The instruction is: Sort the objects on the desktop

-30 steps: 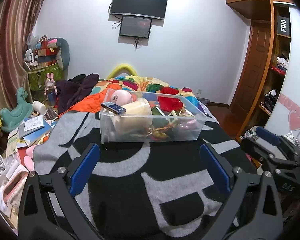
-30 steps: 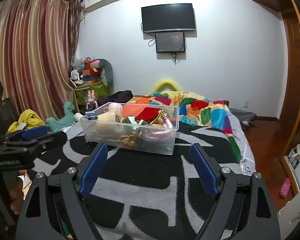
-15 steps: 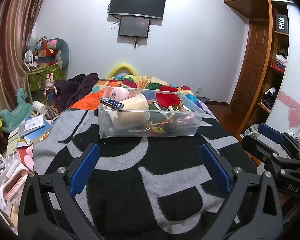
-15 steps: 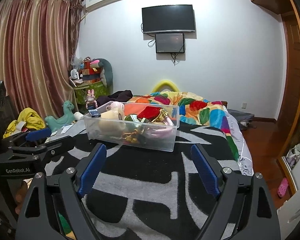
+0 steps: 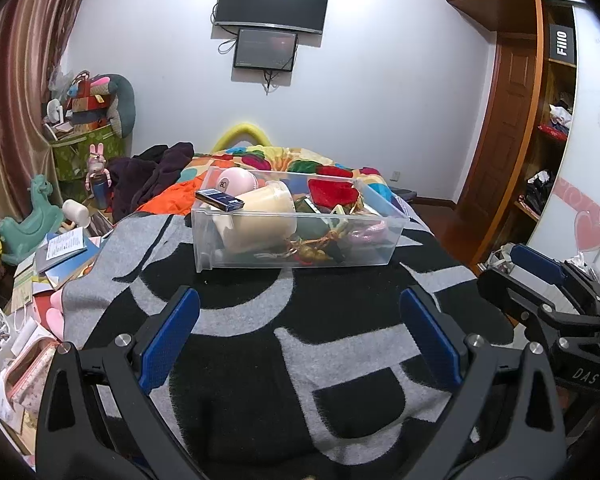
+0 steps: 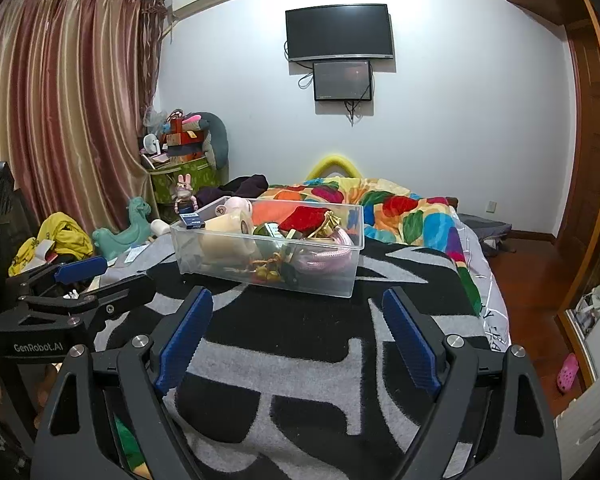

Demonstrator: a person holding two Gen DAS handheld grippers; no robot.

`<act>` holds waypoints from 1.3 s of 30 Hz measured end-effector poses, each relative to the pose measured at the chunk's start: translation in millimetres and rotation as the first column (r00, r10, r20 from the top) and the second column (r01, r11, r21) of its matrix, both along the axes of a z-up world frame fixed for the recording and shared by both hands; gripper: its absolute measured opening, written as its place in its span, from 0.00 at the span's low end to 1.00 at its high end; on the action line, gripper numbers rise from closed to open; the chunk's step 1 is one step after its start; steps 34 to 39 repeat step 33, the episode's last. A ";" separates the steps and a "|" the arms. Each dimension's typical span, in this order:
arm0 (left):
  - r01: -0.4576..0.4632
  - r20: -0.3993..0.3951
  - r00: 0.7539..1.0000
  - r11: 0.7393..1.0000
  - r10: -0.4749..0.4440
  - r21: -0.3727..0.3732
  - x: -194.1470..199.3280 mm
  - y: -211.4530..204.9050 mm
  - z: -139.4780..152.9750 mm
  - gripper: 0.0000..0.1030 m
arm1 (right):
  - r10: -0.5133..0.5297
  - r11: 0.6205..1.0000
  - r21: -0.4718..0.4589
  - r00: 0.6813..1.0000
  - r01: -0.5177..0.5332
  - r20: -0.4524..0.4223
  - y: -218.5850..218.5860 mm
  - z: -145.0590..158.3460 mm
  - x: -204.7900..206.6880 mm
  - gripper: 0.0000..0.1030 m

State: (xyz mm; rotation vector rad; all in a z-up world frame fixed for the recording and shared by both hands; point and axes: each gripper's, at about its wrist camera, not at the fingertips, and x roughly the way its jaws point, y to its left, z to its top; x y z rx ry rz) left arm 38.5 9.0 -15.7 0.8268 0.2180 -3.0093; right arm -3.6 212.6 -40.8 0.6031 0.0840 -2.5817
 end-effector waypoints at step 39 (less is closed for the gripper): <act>0.035 0.019 0.999 0.988 -0.033 -0.147 -5.1 25.2 -12.7 0.99 | 0.028 0.999 -0.035 0.999 -0.029 -0.020 -0.4 6.1 10.4 0.83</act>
